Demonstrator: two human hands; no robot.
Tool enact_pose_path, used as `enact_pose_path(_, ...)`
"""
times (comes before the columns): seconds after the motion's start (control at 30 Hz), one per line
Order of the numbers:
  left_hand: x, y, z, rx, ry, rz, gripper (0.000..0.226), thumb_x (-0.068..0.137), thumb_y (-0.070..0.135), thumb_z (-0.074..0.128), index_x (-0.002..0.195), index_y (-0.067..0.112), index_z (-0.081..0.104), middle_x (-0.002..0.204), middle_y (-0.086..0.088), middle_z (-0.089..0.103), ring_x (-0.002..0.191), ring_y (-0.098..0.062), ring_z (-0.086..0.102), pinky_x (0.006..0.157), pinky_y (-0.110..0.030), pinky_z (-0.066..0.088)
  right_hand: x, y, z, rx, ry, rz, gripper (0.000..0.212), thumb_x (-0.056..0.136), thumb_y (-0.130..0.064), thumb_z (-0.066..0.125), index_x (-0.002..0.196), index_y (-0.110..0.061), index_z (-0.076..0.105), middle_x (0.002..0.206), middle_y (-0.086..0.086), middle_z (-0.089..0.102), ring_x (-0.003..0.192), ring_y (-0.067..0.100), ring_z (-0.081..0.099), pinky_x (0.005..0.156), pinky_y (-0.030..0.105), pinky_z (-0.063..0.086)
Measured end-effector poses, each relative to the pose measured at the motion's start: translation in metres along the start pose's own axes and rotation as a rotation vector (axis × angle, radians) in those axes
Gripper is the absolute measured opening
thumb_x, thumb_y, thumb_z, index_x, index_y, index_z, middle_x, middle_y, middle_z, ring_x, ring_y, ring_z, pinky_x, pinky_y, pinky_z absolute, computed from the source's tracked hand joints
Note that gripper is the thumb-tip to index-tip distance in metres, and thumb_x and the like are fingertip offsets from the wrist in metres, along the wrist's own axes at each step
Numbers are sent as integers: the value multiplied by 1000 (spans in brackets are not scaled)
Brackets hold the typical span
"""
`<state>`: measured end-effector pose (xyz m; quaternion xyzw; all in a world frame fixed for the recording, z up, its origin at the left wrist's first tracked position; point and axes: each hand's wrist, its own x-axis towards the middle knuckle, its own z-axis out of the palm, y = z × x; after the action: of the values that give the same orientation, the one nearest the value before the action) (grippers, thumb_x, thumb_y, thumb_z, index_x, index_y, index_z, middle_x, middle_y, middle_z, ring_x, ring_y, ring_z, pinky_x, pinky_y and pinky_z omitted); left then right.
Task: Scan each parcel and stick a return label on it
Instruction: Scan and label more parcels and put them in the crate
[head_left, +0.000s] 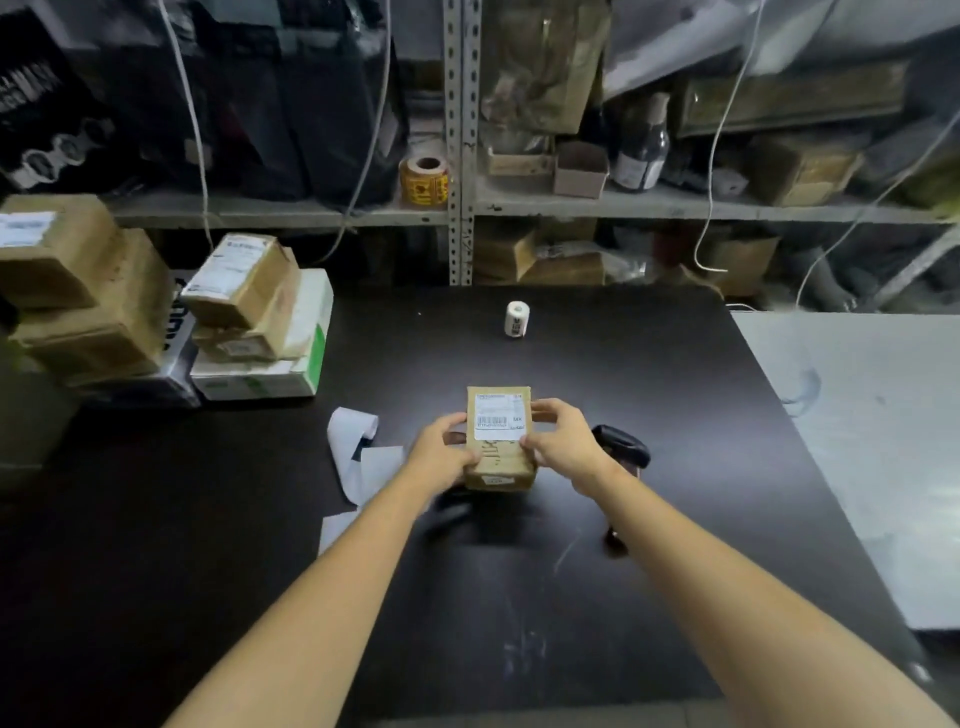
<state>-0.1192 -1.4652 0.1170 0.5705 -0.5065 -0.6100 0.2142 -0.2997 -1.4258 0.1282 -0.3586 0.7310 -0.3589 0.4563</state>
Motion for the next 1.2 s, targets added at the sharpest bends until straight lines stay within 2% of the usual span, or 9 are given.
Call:
enact_pose_path(0.1, -4, -18, 15, -14, -9, -29, 58, 85, -5, 65, 133, 26, 54, 117, -3, 65, 100, -18, 65, 77, -31, 59, 4, 22, -4, -23, -22, 19, 47, 87, 7, 61, 129, -14, 53, 126, -4, 59, 110, 16, 60, 84, 38, 59)
enact_pose_path(0.23, -3, -31, 23, 4, -14, -80, 62, 87, -1, 67, 138, 28, 48, 126, 0, 59, 112, -21, 61, 90, -40, 57, 13, 37, 0, -83, -57, 6, 52, 85, 9, 58, 132, -14, 52, 132, 0, 58, 118, 19, 58, 95, 42, 55)
enact_pose_path(0.37, 7, -35, 20, 33, -11, -68, 62, 85, 0, 69, 136, 30, 49, 128, -2, 57, 113, -22, 60, 89, -40, 58, 17, 40, -4, -83, -97, 18, 53, 85, 6, 61, 132, -14, 50, 132, 1, 56, 112, 20, 60, 81, 33, 58)
enact_pose_path(0.43, 10, -34, 19, 71, -15, -66, 61, 85, 0, 69, 134, 30, 48, 128, -2, 57, 115, -21, 58, 90, -41, 57, 19, 37, -9, -160, -98, 23, 50, 87, -2, 65, 133, -15, 51, 130, 2, 56, 112, 19, 59, 88, 35, 56)
enact_pose_path(0.63, 11, -31, 21, 126, 0, -68, 60, 84, 2, 68, 134, 27, 46, 127, -3, 56, 116, -22, 56, 95, -42, 54, 2, 40, -51, -478, 327, -19, 38, 90, -19, 61, 128, -12, 58, 127, 9, 58, 111, 28, 59, 91, 33, 47)
enact_pose_path(0.77, 11, -30, 21, 135, -14, -62, 63, 85, 2, 69, 137, 25, 43, 132, -3, 54, 120, -22, 55, 95, -41, 54, -14, 66, -76, -545, 548, 154, 43, 89, -24, 63, 127, -7, 53, 129, 18, 50, 118, 38, 48, 96, 45, 45)
enact_pose_path(0.9, 11, -33, 21, 117, -15, -58, 62, 87, 2, 68, 138, 26, 42, 129, -1, 55, 116, -19, 57, 87, -34, 57, -17, 89, -73, -372, 416, 402, 57, 90, -32, 68, 131, 1, 45, 133, 23, 52, 124, 40, 49, 101, 43, 43)
enact_pose_path(1.03, 11, -38, 25, 125, 4, -28, 60, 88, 5, 68, 138, 27, 42, 118, 7, 52, 105, -11, 53, 60, -13, 46, -16, 96, -62, -300, 391, 419, 42, 88, -21, 69, 119, -1, 51, 122, 21, 60, 113, 37, 58, 91, 40, 48)
enact_pose_path(1.2, 12, -40, 22, 130, -7, -27, 60, 88, 6, 68, 138, 27, 42, 119, 9, 50, 107, -11, 51, 67, -16, 48, -18, 80, -52, -236, 372, 395, 27, 79, -5, 66, 105, 0, 62, 117, 20, 60, 98, 38, 63, 85, 46, 56)
